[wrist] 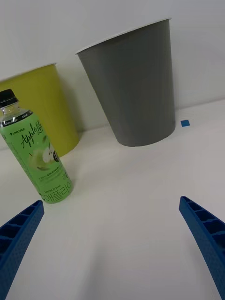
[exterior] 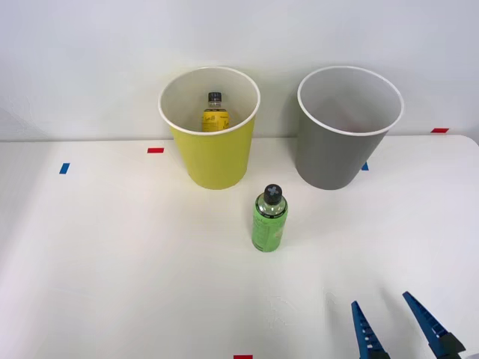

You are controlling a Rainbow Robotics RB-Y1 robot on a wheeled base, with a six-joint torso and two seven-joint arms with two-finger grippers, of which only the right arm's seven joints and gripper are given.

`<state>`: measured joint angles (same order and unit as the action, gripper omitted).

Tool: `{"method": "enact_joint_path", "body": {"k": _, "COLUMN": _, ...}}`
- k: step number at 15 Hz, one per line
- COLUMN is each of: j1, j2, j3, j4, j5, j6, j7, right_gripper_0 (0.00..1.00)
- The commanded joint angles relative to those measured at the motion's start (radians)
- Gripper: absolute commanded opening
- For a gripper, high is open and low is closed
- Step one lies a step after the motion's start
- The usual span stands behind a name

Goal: Put cans in the gray bin, plastic bottles in the light green bin

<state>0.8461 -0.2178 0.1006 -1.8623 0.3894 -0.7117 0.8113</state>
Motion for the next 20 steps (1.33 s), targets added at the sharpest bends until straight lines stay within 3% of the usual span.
{"method": "enact_joint_path", "body": {"k": 1, "j1": 0.001, "j2": 0.000, "j3": -0.001, "j4": 0.000, "j5": 0.000, "j6": 0.000, "j7": 0.000, "right_gripper_0": 1.00}}
{"method": "enact_joint_path", "body": {"k": 20, "j1": 0.001, "j2": 0.000, "j3": -0.001, "j4": 0.000, "j5": 0.000, "j6": 0.000, "j7": 0.000, "right_gripper_0": 1.00}}
